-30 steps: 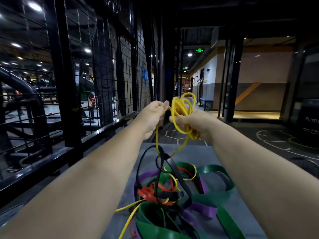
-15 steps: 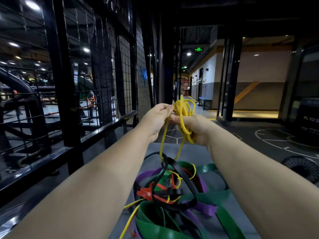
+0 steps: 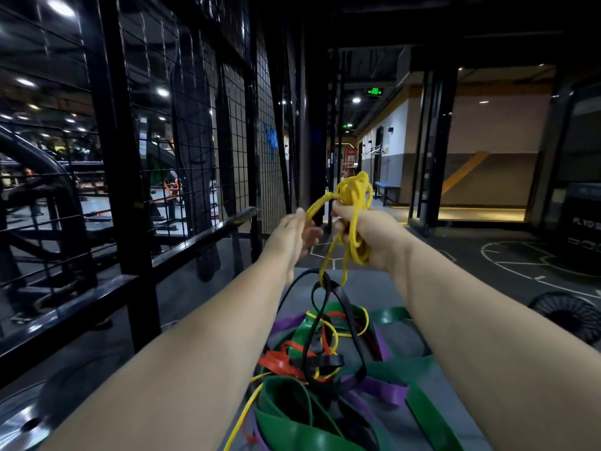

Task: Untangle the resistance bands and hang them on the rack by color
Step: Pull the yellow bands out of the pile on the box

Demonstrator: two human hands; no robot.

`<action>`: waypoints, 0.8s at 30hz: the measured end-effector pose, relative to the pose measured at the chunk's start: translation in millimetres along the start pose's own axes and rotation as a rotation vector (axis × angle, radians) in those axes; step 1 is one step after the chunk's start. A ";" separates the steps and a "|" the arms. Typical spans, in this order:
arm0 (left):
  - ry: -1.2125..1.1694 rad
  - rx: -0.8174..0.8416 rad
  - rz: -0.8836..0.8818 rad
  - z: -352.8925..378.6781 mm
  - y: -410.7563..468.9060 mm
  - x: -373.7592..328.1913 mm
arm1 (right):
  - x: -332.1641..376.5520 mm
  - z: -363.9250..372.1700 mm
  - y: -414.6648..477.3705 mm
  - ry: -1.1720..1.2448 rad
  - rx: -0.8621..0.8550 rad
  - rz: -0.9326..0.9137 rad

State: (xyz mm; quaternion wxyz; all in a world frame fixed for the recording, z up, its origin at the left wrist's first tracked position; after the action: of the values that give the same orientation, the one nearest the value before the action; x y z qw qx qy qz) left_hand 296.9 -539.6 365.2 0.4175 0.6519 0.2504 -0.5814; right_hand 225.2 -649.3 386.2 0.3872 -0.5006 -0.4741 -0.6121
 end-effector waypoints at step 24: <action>0.677 0.557 -0.084 25.1 -7.0 53.4 | 23.2 -45.4 -4.9 0.140 -0.153 -0.126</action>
State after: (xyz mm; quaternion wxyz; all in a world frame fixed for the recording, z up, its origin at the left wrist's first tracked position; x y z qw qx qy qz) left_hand 288.0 -565.4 312.4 0.0962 0.8825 0.2330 -0.3970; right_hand 204.8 -692.0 405.7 0.3408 -0.4538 -0.4283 -0.7032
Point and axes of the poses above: each hand's wrist, its own y-axis towards the middle knuckle, its own z-axis out of the palm, x = y × z, the point moved 5 cm from there along y, towards the middle knuckle, and after that the axes turned 6 degrees about x, right-handed, at the moved point
